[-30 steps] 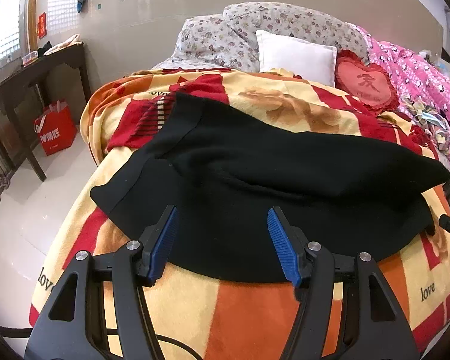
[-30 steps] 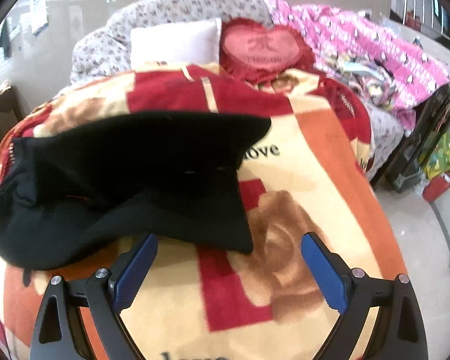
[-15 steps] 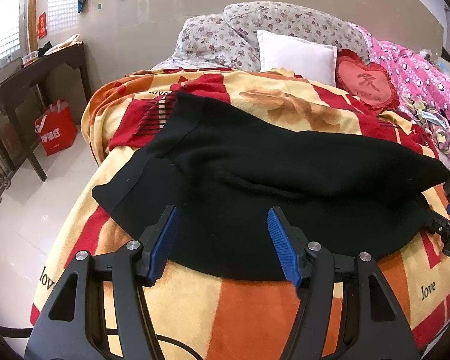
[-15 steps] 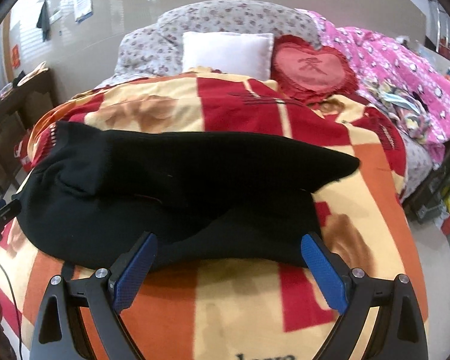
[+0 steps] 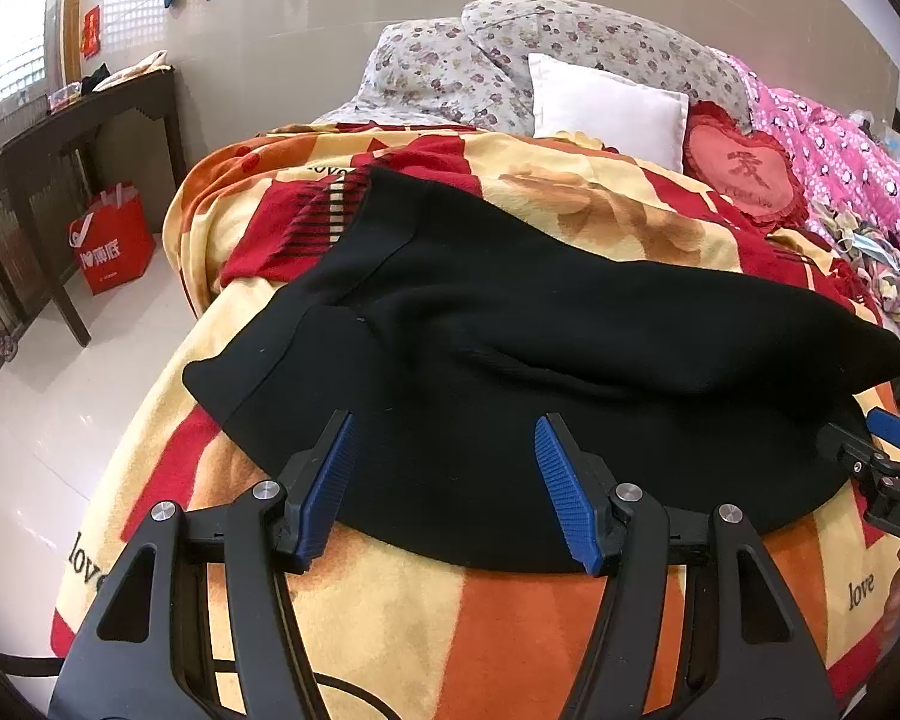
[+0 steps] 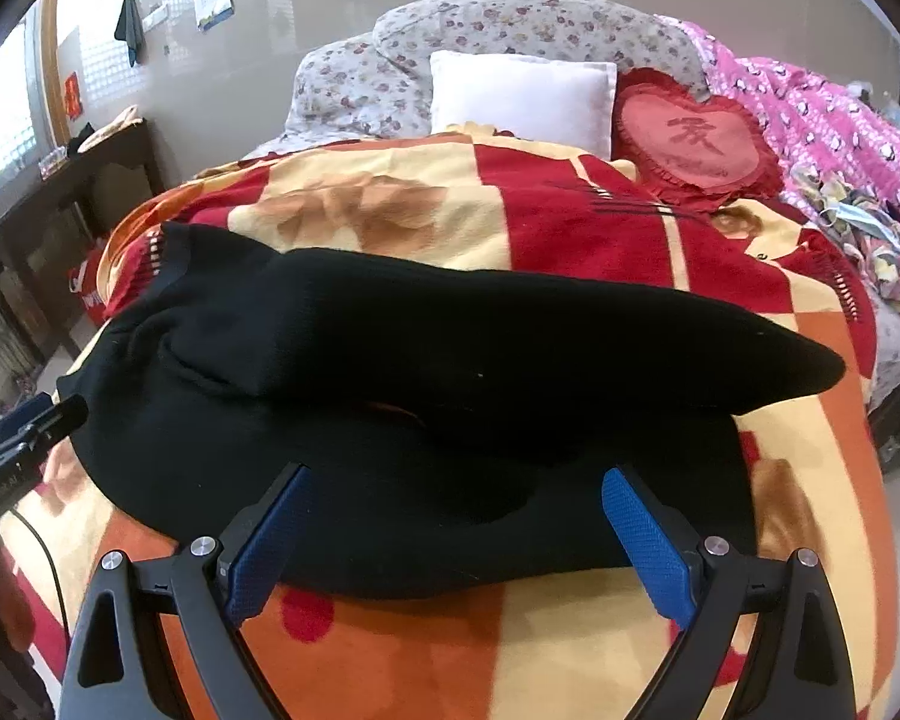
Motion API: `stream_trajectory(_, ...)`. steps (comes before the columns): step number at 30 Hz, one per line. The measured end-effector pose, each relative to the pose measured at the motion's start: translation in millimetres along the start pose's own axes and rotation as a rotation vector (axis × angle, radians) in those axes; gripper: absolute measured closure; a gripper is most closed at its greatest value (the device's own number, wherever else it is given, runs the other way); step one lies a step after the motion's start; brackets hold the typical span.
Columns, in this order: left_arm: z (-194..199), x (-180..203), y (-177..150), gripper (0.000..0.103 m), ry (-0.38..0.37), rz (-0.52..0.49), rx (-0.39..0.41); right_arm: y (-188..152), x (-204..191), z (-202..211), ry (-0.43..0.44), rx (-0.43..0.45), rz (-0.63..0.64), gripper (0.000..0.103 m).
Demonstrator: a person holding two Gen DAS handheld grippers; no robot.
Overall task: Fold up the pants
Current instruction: 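Position both grippers over the black pants' waistband edge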
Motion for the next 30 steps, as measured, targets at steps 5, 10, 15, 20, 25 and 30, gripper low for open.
stream_trajectory(5, -3, -6, 0, 0.041, 0.006, 0.011, -0.009, 3, -4, -5, -0.005, -0.007, 0.007, 0.007)
stream_trajectory(10, -4, -11, -1, 0.041, 0.01, 0.026, -0.018, 3, -5, -8, -0.018, -0.018, 0.015, 0.007)
stream_trajectory(15, -5, -18, -4, 0.041, 0.019, 0.039, -0.027, 1, -6, -10, -0.019, -0.024, 0.012, 0.007)
stream_trajectory(20, -6, -28, -7, 0.041, 0.014, 0.063, -0.04, 1, -6, -12, -0.02, -0.029, 0.016, 0.007)
stream_trajectory(25, -4, -39, -10, 0.041, 0.021, 0.085, -0.044, 1, -6, -13, -0.02, -0.034, 0.013, 0.007)
stream_trajectory(30, -5, -46, -12, 0.041, 0.03, 0.102, -0.048, 1, -7, -16, -0.015, -0.037, 0.004, 0.007)
Point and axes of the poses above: each gripper's, at about its wrist camera, not at the fingertips, and z roughly against the way its jaws point, x to its right, y to its top, the point moved 4 cm from there along -z, roughly the way its jaws point, and after that the axes turned 13 degrees about -x, right-handed, at the moved point
